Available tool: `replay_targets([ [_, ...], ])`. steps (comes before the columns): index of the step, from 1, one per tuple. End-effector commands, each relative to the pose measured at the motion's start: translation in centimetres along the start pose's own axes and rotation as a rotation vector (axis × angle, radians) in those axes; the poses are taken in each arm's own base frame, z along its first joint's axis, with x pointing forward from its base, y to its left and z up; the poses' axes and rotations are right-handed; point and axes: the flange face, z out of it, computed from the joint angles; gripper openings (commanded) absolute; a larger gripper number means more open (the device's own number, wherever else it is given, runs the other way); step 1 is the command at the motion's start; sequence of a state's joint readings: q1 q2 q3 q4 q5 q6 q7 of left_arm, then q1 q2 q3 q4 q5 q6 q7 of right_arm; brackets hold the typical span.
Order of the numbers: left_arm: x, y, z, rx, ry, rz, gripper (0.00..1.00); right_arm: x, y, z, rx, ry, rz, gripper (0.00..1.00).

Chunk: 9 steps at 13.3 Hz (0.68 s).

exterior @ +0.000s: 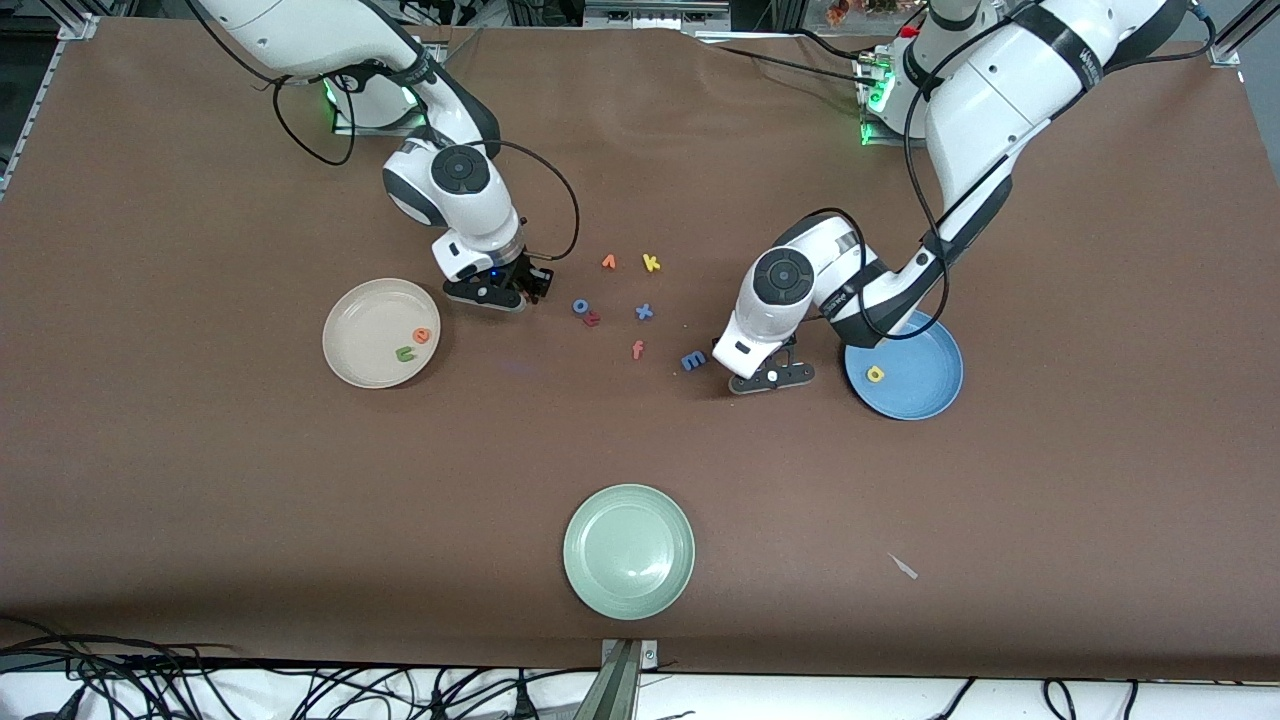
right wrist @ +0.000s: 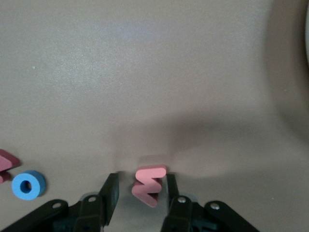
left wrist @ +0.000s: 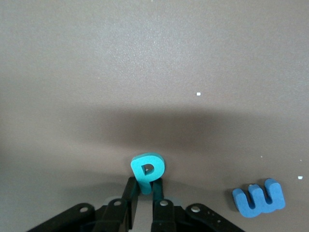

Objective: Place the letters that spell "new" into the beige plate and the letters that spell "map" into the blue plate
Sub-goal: 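Grasp the teal P with the left gripper while the right gripper grasps pink M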

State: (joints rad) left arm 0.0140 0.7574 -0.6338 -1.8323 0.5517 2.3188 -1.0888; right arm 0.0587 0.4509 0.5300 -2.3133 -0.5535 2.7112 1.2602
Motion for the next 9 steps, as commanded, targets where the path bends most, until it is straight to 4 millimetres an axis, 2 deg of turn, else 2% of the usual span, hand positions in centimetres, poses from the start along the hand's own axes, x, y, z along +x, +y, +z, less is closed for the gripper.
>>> replay_targets([
  [1,0.4,-0.8,0.5,0.03,0.018,0.026,0.18,-0.2,-0.1,0.3,0.004,0.008,-0.001,0.47],
  [3,0.3,-0.8,0.4,0.034,0.018,0.029,0.16,-0.3,0.0,0.4,0.001,0.011,-0.013,0.46],
  [4,0.3,-0.8,0.4,0.034,0.017,0.028,0.12,-0.3,0.0,0.4,0.0,0.011,-0.016,0.39],
  [8,-0.1,-0.4,0.5,0.034,0.018,0.035,0.11,0.2,0.6,0.5,-0.013,0.025,-0.035,0.09],
  [9,-0.2,-0.3,0.5,0.034,0.018,0.037,0.09,0.7,0.9,0.3,-0.021,0.034,-0.037,0.07],
])
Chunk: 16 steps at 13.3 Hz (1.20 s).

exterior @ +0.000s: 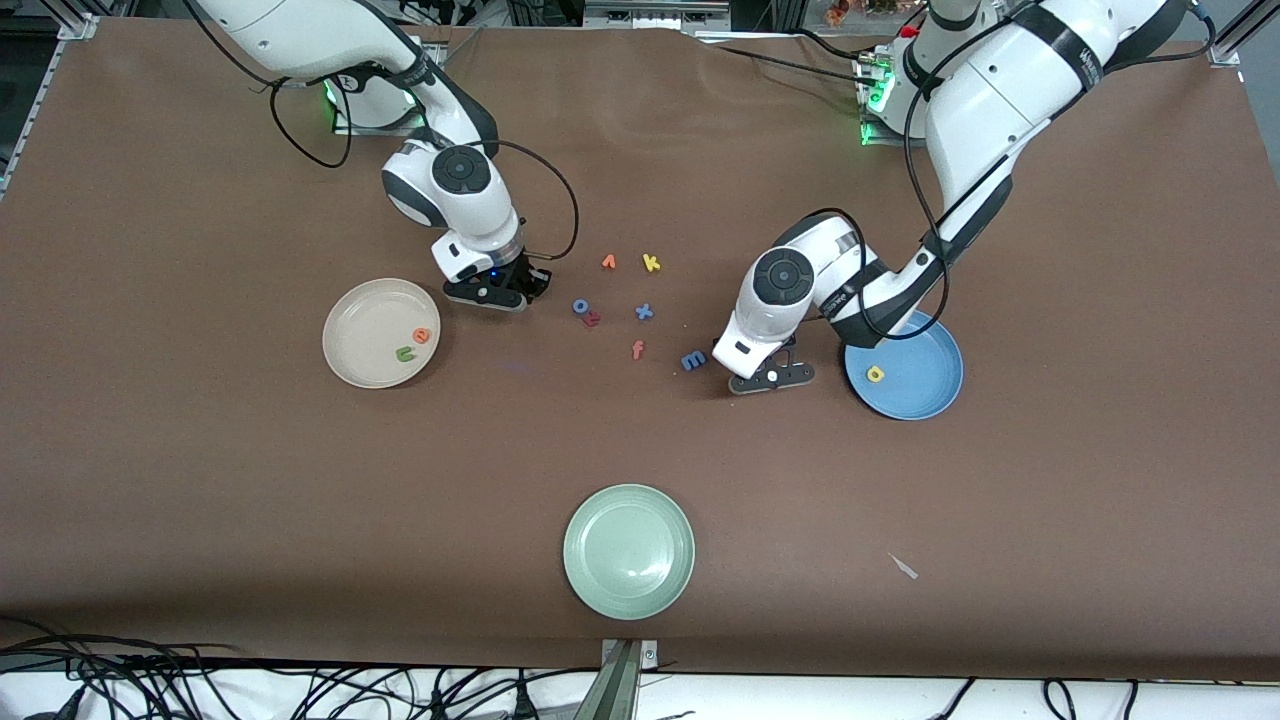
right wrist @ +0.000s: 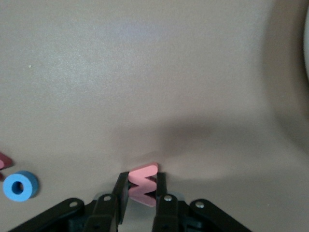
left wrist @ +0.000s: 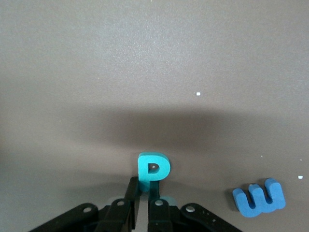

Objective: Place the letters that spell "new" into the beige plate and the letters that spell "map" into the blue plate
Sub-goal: 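Grasp the teal P with the left gripper while the right gripper grasps pink M, then carry the teal P and pink M to their plates and release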

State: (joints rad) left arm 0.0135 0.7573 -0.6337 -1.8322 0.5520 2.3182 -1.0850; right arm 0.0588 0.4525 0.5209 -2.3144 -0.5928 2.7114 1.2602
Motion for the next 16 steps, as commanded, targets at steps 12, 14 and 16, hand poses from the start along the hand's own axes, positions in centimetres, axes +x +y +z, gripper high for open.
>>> replay_targets([
  [12,4.2,-3.4,-5.7,0.112,-0.083,0.089,0.0,7.9,13.7,-7.6,-0.309,0.056,-0.405,0.15],
  [14,6.3,-6.1,-9.5,0.111,-0.158,0.14,0.0,7.6,13.8,-8.6,-0.315,0.072,-0.401,0.56],
  [16,8.0,-10.1,-11.8,0.126,-0.2,0.186,0.0,7.8,13.9,-9.1,-0.311,0.06,-0.384,0.9],
])
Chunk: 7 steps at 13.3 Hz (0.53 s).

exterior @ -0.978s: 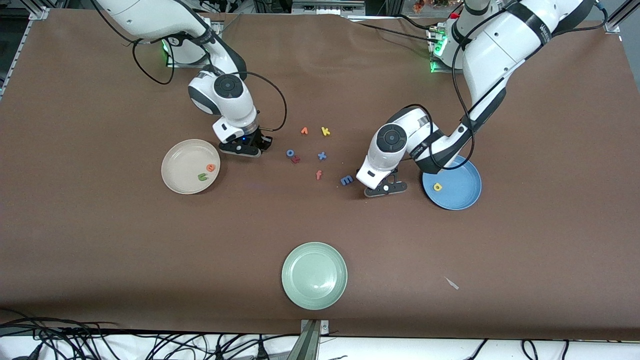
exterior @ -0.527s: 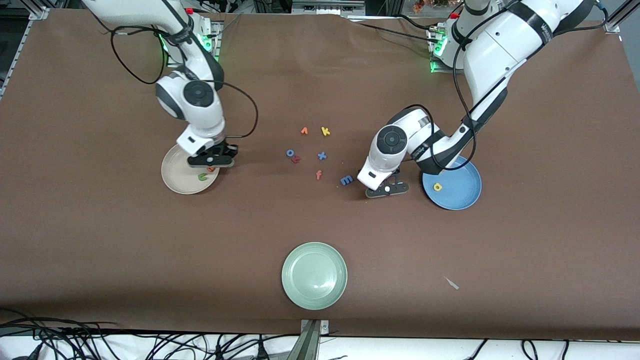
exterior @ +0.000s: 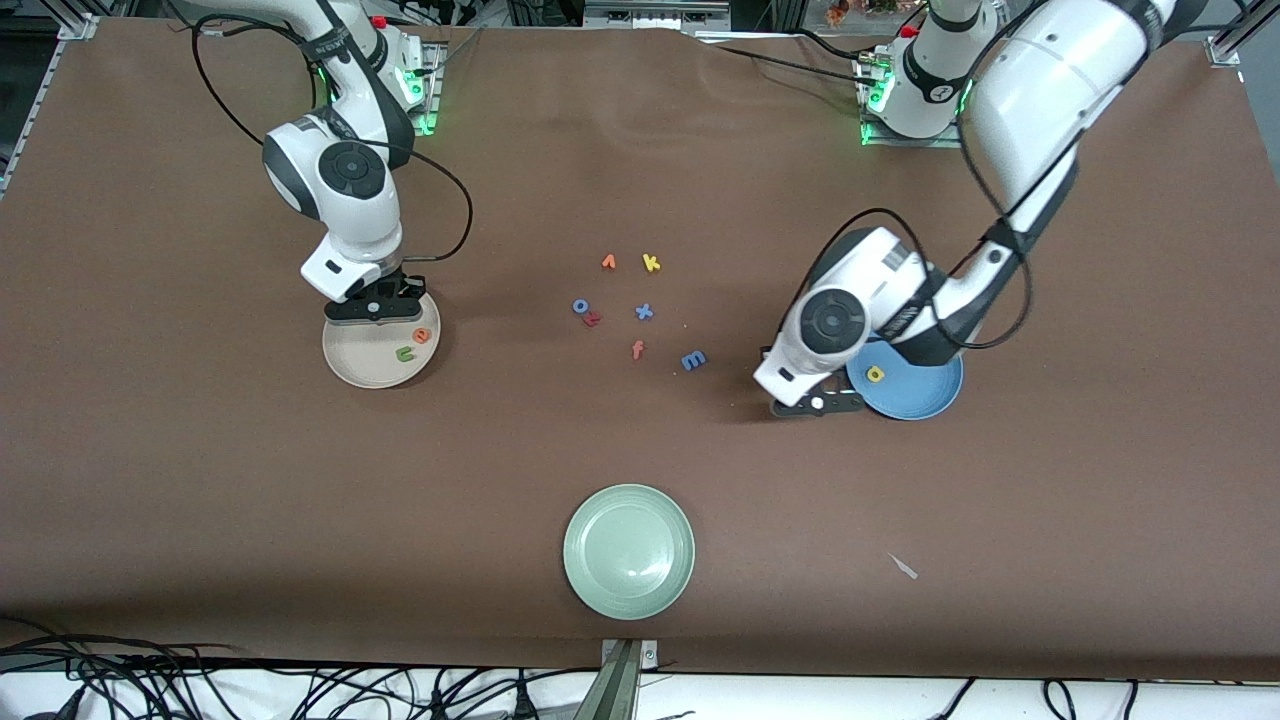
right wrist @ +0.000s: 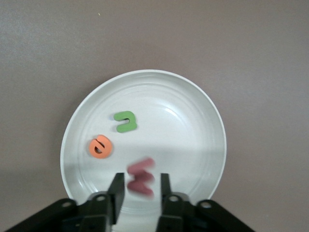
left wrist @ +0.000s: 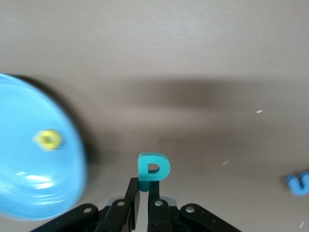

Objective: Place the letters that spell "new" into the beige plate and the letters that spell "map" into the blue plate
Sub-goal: 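Carry the teal P and pink M to their plates and release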

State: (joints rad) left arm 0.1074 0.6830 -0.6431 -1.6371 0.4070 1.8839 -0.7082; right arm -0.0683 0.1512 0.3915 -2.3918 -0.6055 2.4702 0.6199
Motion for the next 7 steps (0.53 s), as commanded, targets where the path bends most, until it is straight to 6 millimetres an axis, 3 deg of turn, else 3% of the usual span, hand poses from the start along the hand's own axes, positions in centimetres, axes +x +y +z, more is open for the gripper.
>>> replay_targets([
  [1,0.7,-6.1,-2.8,-0.003,-0.058,0.092,0.0,-0.5,0.6,-1.6,0.004,-0.028,0.005,0.91],
  [3,0.9,-9.3,-1.7,0.02,-0.135,0.191,0.0,1.9,1.6,-4.2,0.068,-0.094,0.024,0.98],
  [5,1.4,-12.0,0.1,0.011,-0.181,0.232,0.0,5.4,3.2,-9.4,0.144,-0.18,0.049,0.99],
  [7,1.6,-13.3,1.4,0.01,-0.216,0.29,0.0,8.0,4.7,-14.6,0.205,-0.23,0.062,0.99],
])
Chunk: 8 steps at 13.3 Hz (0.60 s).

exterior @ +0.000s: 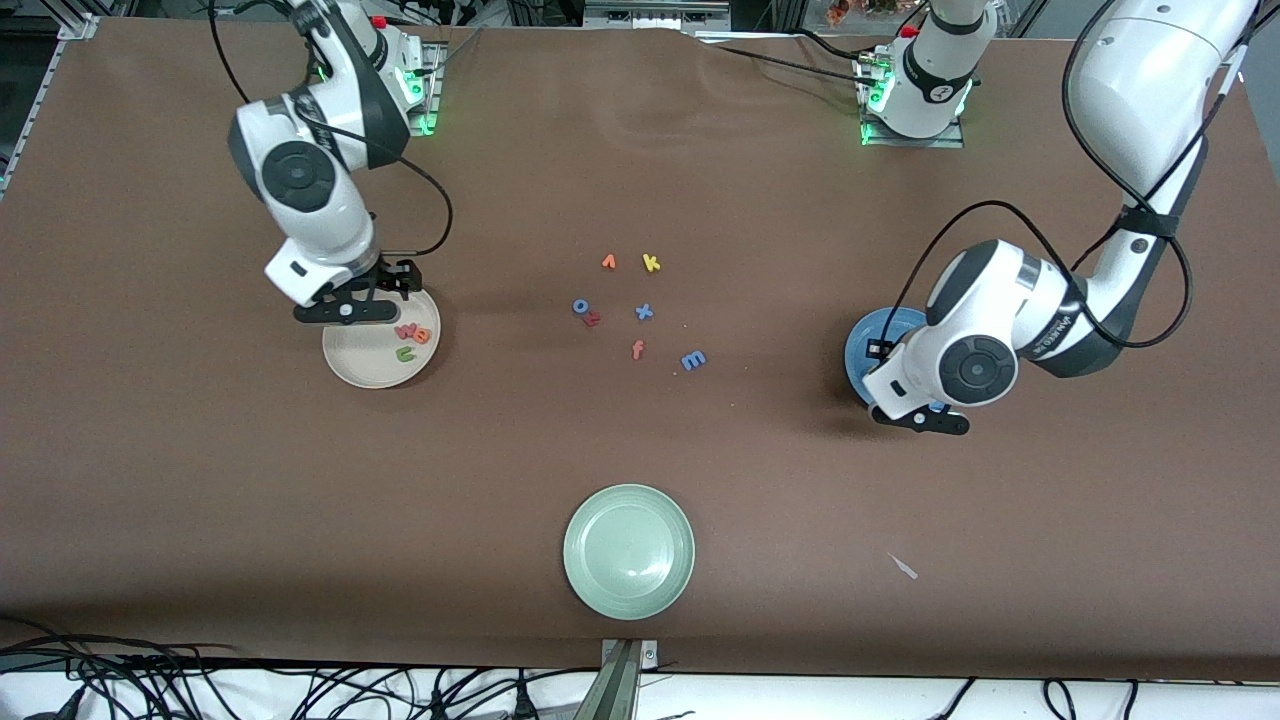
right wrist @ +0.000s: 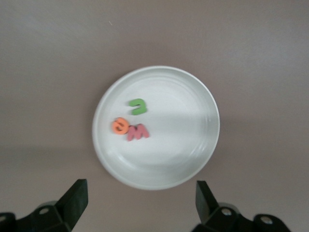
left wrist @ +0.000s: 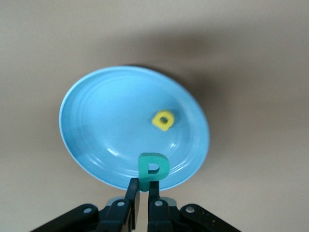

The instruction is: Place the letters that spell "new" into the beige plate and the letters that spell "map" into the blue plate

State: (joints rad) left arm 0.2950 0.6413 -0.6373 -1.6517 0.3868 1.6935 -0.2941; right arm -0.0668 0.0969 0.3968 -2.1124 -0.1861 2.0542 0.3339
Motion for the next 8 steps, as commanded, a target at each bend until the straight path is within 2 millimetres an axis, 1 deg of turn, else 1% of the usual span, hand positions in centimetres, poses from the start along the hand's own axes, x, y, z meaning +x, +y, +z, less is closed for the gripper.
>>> replay_targets([
  [1,-0.2,-1.2,1.5,-0.022,-0.049,0.078,0.11,1.8,0.5,-7.0,0.071,-0.043,-0.009,0.99],
  [2,-0.3,-1.3,1.6,-0.019,-0.06,0.082,0.55,2.1,0.8,-8.5,0.087,-0.039,-0.014,0.99],
  [3,-0.4,-1.3,1.6,-0.013,-0.068,0.083,0.97,2.3,1.6,-9.6,0.104,-0.041,-0.016,0.99],
  [4,-0.5,-1.4,1.1,-0.009,-0.068,0.069,1.0,2.6,2.9,-10.5,0.12,-0.044,-0.019,0.99],
  [6,-0.7,-1.7,-0.2,-0.01,-0.059,0.055,1.0,2.9,6.0,-12.1,0.134,-0.053,-0.035,0.99],
  [7,-0.7,-0.9,-0.8,-0.012,-0.051,0.032,1.0,3.2,7.6,-12.8,0.141,-0.051,-0.037,0.99],
  [8,-0.6,-0.2,-1.7,-0.018,-0.03,-0.039,1.0,3.2,9.5,-13.0,0.153,-0.054,-0.029,0.99],
])
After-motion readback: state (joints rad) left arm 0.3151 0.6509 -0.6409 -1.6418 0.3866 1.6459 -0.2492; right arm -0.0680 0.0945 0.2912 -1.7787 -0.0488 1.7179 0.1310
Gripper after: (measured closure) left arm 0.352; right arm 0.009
